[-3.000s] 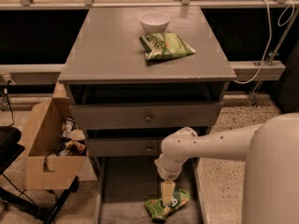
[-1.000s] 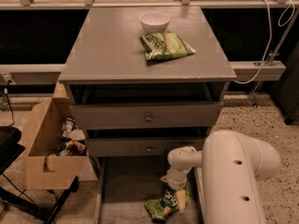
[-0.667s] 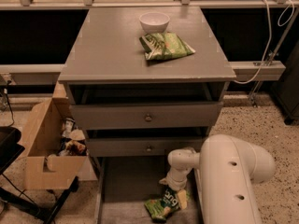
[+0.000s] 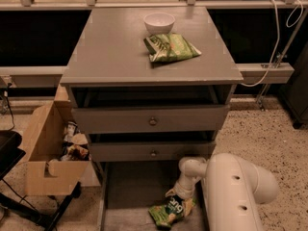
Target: Pick green rice chip bag from bottom drawer and place on counter
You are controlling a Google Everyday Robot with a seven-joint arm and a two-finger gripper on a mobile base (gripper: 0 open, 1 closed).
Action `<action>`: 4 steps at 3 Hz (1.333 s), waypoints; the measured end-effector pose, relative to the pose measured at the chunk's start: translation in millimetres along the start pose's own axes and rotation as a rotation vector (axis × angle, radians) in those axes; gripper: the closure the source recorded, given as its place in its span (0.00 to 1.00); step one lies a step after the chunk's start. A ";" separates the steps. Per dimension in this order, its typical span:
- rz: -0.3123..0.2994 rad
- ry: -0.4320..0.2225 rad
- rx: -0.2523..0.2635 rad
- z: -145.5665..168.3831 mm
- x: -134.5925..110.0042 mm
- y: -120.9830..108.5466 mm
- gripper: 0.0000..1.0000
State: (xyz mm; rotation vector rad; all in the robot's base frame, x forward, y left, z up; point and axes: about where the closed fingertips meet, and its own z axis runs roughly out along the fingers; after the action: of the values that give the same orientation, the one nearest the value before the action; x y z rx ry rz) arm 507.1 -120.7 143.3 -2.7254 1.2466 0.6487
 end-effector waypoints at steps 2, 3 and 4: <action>-0.010 -0.005 -0.003 4.8 -0.5 1.5 0.72; -0.010 -0.008 -0.007 7.7 -1.7 3.1 0.94; -0.002 -0.003 -0.008 6.2 -3.0 6.4 1.00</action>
Offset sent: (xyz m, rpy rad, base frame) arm -0.0002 -0.0001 -0.0022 0.0050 -0.0020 0.0097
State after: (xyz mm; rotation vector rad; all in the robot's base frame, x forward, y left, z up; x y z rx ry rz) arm 498.5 -121.4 139.5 -2.7305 1.2438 0.6595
